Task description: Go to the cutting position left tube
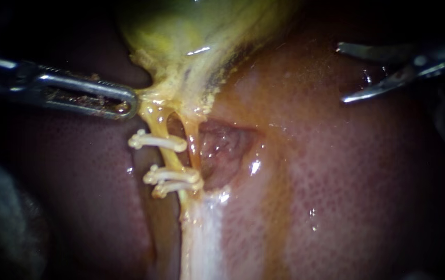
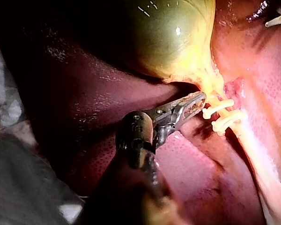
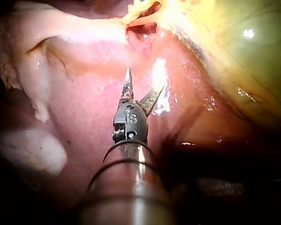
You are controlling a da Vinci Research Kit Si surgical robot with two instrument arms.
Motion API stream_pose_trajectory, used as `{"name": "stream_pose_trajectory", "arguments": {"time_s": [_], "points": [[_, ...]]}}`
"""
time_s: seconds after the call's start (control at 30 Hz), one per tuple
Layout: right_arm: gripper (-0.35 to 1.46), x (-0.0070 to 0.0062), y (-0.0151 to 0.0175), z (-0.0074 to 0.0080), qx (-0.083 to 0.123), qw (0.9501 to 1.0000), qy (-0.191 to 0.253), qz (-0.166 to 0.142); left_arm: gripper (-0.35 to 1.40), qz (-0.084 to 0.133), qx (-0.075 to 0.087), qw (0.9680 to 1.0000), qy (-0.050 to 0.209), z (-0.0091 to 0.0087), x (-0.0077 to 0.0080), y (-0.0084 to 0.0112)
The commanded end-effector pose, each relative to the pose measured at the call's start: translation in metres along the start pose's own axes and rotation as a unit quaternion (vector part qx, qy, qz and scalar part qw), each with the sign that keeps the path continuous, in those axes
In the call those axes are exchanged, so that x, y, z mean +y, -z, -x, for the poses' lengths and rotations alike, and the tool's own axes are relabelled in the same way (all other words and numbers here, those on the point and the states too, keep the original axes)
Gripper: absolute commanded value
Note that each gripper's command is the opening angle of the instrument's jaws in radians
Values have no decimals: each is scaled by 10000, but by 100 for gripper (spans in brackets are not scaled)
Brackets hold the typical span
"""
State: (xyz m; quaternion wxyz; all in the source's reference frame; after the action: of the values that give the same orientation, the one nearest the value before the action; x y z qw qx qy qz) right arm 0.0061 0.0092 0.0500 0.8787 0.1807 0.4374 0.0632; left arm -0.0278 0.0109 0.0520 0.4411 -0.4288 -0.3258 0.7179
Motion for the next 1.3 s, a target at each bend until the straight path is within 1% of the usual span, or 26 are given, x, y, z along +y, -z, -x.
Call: {"name": "stream_pose_trajectory", "arguments": {"time_s": [0.03,0.17,0.27,0.37,0.43,0.53,0.6,0.77,1.07,1.3], "points": [[143,-5,-8,-2,4,10000,-57,-62,-35,-1,-1,10000,-1,0,0,0],[143,-30,-47,-13,48,9988,-360,-319,-35,-1,-1,10000,-1,0,0,0],[143,-45,-76,-17,56,9971,-555,-509,-35,-2,0,10000,-1,0,0,-1],[143,-57,-102,-21,147,9951,-682,-701,-35,-3,0,10000,-1,0,0,-1],[143,-62,-113,-24,215,9934,-760,-835,-35,-4,1,10000,0,0,1,-1],[143,-65,-126,-31,283,9911,-894,-944,-35,-5,1,10000,0,0,1,0],[143,-66,-134,-35,281,9901,-942,-999,-35,-5,2,10000,1,1,1,0],[143,-67,-150,-36,289,9880,-1053,-1092,-35,-6,2,10000,1,1,2,0],[142,-67,-170,-26,257,9872,-1134,-1088,-35,-7,3,10000,2,1,2,0],[142,-63,-182,-21,259,9869,-1177,-1070,-35,-9,4,10000,2,1,3,0]]}}
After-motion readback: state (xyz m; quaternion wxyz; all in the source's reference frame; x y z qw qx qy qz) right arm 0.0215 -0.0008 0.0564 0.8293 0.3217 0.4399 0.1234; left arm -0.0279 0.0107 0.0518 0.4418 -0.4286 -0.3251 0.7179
